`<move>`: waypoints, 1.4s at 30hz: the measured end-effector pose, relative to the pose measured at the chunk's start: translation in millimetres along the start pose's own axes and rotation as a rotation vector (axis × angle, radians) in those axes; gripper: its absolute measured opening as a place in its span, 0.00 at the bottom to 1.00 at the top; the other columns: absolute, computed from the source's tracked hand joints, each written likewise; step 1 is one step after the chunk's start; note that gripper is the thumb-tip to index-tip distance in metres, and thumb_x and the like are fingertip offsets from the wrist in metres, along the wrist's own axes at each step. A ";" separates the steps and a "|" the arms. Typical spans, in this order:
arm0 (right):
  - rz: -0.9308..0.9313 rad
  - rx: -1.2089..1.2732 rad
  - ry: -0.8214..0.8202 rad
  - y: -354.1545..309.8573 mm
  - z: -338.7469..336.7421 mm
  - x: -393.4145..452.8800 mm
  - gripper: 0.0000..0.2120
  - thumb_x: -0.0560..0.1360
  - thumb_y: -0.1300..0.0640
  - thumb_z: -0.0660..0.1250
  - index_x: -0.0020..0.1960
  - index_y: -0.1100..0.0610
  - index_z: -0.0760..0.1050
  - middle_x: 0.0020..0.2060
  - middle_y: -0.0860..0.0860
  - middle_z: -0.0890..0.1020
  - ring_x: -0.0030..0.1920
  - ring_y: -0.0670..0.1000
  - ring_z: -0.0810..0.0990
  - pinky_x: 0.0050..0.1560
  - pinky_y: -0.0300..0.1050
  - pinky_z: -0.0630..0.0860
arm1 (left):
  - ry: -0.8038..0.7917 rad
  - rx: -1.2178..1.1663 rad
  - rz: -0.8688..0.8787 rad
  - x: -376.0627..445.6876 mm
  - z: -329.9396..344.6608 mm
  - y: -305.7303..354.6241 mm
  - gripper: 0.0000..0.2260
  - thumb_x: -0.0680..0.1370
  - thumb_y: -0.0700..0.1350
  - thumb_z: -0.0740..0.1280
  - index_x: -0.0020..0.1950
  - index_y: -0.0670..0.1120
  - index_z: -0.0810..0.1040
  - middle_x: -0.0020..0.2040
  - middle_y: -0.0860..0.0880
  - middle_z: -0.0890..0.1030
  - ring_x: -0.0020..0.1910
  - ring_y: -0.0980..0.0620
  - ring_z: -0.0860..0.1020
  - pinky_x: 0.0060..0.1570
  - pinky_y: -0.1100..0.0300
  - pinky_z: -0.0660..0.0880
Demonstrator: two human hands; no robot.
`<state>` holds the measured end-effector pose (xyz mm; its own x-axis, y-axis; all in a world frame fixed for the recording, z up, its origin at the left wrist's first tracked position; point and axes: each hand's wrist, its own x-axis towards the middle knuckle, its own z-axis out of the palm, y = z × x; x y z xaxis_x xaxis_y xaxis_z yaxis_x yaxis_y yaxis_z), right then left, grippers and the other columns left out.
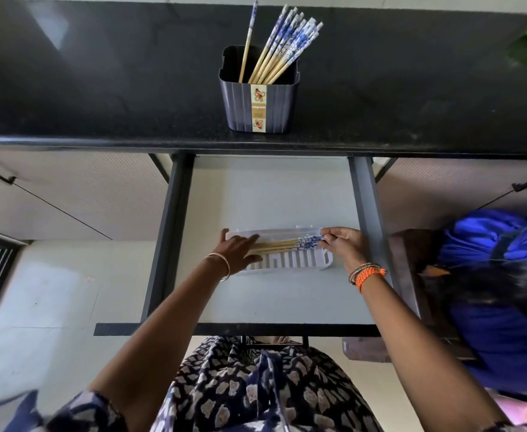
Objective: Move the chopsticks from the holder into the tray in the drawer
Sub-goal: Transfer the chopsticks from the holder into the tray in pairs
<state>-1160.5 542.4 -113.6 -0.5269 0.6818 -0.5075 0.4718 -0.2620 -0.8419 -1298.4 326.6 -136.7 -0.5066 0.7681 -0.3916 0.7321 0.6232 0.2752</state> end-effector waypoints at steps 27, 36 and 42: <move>-0.722 -1.403 -0.583 38.1 90.4 17.6 0.13 0.77 0.54 0.60 0.54 0.60 0.78 0.47 0.57 0.79 0.54 0.59 0.78 0.46 0.45 0.70 | 0.135 -0.741 -0.604 -25.1 21.8 -32.6 0.11 0.78 0.44 0.62 0.45 0.40 0.81 0.43 0.38 0.84 0.36 0.46 0.77 0.40 0.62 0.69; -0.820 -1.523 -0.651 25.6 100.3 5.2 0.10 0.75 0.69 0.59 0.53 0.61 0.74 0.51 0.58 0.80 0.51 0.59 0.80 0.45 0.48 0.75 | 0.139 -0.753 -0.591 -26.9 19.5 -34.2 0.10 0.77 0.45 0.63 0.46 0.40 0.82 0.43 0.37 0.84 0.36 0.50 0.73 0.40 0.61 0.68; -0.759 -1.451 -0.600 21.3 99.8 5.5 0.10 0.75 0.69 0.60 0.54 0.62 0.75 0.52 0.58 0.80 0.52 0.59 0.81 0.50 0.47 0.77 | 0.133 -0.745 -0.561 -30.2 17.6 -35.8 0.10 0.77 0.45 0.64 0.47 0.40 0.81 0.43 0.38 0.84 0.35 0.49 0.74 0.41 0.61 0.70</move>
<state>-1223.9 472.5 -152.6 -0.9204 -0.0614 -0.3861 0.0365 0.9698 -0.2413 -1301.3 278.6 -150.1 -0.7786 0.3089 -0.5463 -0.0910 0.8057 0.5853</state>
